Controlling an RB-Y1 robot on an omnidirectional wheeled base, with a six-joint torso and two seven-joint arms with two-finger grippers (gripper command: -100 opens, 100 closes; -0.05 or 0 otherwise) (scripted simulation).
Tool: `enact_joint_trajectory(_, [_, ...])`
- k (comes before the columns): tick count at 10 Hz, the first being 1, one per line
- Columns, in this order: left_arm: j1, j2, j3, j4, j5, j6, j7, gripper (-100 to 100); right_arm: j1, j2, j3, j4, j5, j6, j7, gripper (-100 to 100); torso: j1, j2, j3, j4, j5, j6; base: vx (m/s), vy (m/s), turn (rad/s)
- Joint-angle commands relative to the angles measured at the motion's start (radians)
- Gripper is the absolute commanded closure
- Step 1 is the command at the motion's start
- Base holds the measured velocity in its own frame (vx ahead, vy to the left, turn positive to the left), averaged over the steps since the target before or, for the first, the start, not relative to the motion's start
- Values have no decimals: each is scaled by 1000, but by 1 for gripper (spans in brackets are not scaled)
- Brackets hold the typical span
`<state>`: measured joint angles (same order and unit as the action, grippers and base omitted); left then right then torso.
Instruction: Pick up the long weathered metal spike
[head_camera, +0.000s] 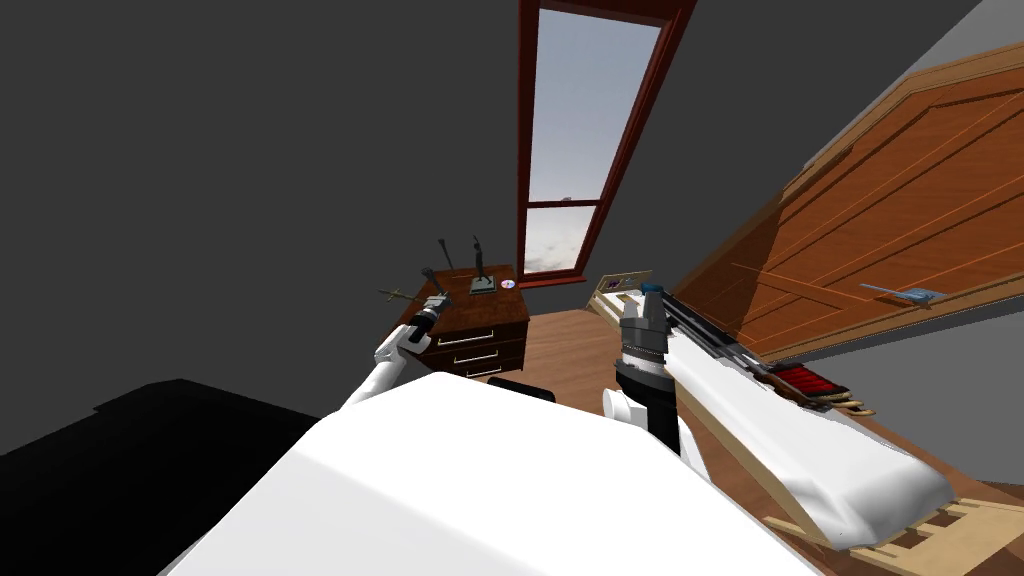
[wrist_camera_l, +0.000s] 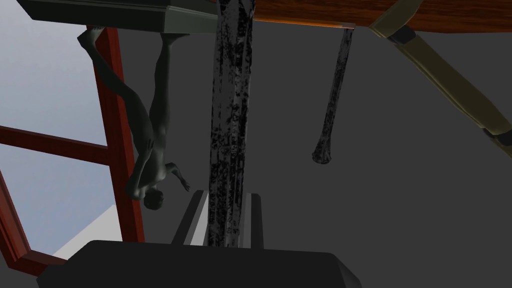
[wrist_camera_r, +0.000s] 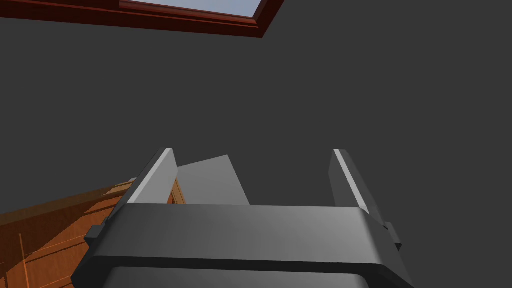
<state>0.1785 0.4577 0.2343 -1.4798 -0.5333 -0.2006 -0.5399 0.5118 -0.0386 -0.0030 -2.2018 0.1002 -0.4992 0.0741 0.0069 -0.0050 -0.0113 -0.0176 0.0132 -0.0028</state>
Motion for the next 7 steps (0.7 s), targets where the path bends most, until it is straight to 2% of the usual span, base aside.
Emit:
enact_joint_trajectory(1, [41, -2, 0, -50, -1, 10, 2, 100, 0, 0, 0, 0, 0, 0, 0, 0, 0, 0, 0, 0, 0, 0, 13, 7, 10])
enact_joint_trajectory(2, [41, -2, 0, -63, -1, 10, 2, 100, 0, 0, 0, 0, 0, 0, 0, 0, -1, 1, 0, 0, 0, 0, 2, -1, 23])
enact_joint_trajectory(3, [85, -3, 21, -100, -2, 30, 14, 100, 0, 0, 0, 0, 0, 0, 0, 0, -1, 1, 1, 1, -1, 0, 25, 2, -177])
enact_joint_trajectory(5, [118, -3, 21, -147, -2, 30, 14, 100, 0, 0, 0, 0, 0, 0, 0, 0, -1, 0, 0, 0, 0, 0, 20, 11, -43])
enact_joint_trajectory(6, [111, -6, 23, -129, -1, 25, 12, 100, 0, 0, 0, 0, 0, 0, 0, 0, -1, 1, 1, 0, -1, 0, 3, 3, 10])
enact_joint_trajectory(7, [112, -5, 23, -132, -1, 25, 12, 0, 0, 0, 0, 0, 0, 0, 0, 0, -1, 1, 0, 0, -1, 1, 0, 0, 0])
